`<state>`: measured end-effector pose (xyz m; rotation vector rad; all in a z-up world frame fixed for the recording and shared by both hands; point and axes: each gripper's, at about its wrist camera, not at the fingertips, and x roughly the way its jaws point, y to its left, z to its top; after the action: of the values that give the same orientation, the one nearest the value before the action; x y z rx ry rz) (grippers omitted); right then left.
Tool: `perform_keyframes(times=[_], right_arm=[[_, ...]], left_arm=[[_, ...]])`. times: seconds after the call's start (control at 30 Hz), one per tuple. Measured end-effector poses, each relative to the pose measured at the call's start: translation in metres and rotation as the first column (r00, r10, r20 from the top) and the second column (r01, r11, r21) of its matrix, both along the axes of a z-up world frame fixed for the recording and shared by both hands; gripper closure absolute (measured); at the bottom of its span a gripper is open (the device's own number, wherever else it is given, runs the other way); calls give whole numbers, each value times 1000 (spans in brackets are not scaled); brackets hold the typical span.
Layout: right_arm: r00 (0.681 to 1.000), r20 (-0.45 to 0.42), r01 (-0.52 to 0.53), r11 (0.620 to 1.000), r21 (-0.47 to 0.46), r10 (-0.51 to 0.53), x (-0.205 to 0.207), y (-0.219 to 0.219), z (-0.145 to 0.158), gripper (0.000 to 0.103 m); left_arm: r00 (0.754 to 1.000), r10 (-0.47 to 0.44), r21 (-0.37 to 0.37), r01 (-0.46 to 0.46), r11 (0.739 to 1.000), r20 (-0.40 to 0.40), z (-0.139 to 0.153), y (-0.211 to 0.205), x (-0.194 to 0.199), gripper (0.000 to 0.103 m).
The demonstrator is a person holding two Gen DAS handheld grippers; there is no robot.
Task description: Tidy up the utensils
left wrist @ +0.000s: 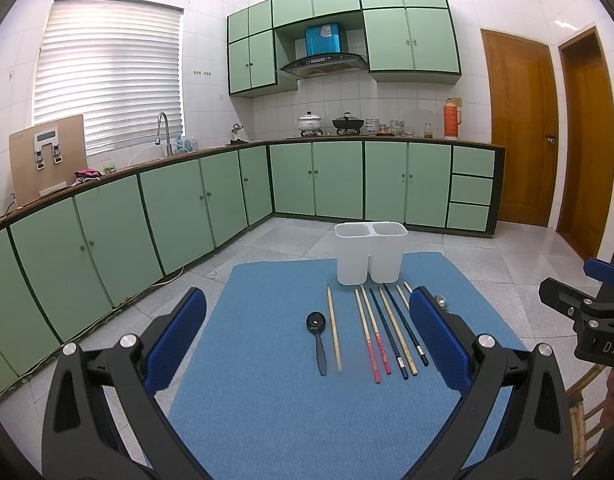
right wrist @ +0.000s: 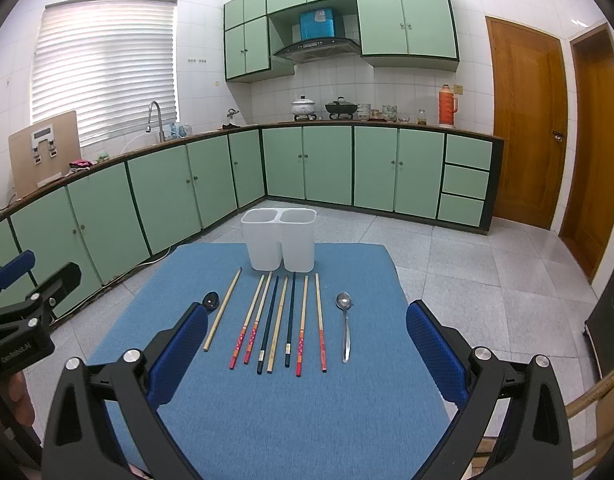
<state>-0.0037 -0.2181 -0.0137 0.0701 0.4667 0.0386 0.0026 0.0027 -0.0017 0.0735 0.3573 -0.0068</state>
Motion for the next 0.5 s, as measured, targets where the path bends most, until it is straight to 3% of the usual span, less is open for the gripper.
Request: perform_keyframes(times=[0.5], right_arm=[[1000,4,-2,1000,-5,2,-4,4,0,6]], left_arm=[[1000,0,2,0,1000,0,0,0,0,5]])
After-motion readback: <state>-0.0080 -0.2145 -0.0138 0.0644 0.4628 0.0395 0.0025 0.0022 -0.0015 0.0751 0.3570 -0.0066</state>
